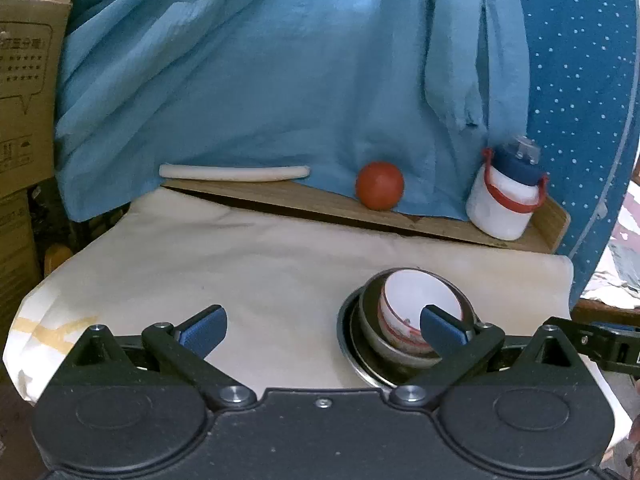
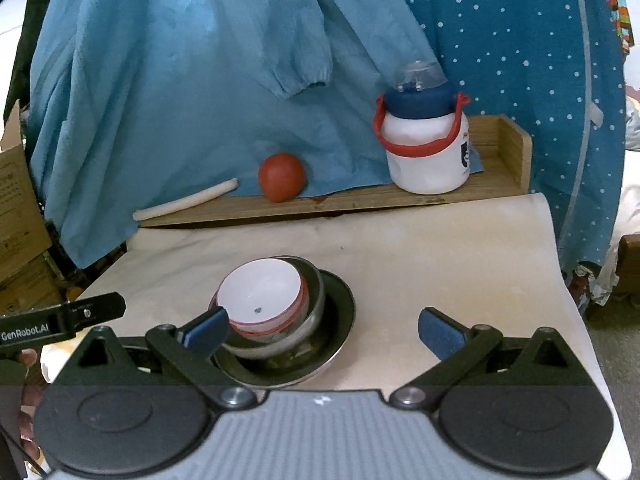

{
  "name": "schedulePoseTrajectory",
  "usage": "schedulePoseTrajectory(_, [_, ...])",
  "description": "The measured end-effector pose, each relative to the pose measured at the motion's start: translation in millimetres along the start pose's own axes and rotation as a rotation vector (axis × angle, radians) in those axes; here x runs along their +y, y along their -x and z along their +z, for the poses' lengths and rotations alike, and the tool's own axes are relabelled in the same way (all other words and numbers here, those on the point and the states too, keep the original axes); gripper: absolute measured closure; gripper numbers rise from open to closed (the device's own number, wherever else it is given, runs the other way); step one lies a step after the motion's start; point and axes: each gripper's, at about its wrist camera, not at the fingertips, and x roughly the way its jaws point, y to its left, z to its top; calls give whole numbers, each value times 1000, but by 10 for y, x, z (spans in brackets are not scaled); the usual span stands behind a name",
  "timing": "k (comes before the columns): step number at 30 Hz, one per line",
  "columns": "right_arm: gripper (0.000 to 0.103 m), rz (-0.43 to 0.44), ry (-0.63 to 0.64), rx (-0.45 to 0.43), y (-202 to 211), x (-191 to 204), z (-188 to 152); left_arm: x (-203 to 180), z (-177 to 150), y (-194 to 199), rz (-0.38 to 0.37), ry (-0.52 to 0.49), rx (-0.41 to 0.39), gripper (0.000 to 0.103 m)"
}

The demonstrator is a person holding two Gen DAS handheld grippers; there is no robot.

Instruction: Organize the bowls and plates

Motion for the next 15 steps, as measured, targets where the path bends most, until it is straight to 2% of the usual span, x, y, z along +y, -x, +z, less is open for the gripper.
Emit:
schedulePoseTrajectory(6, [0, -8, -6, -11, 159, 42, -105, -12, -96, 122, -22, -20, -2, 1])
schedulePoseTrajectory(15, [0, -15, -11, -33, 330, 102, -217, 83, -217, 216, -37, 1, 7, 1])
